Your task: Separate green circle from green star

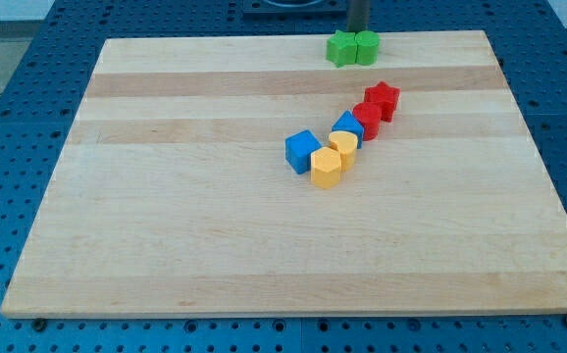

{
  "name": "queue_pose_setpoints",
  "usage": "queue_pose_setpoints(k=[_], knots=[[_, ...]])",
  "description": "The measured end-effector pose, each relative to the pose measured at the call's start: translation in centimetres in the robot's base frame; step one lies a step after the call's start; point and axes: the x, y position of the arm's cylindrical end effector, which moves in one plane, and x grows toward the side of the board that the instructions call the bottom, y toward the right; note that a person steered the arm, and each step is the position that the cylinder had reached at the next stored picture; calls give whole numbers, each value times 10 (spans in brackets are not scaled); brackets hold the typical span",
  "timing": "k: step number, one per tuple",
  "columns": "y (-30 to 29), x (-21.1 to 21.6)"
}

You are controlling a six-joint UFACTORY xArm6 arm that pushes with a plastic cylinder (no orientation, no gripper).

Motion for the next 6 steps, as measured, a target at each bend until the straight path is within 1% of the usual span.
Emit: queue_pose_setpoints(k=[2, 3, 4, 5, 6], knots=[[-12, 18], [-16, 39], [-13, 44], [12, 44], [14, 52]])
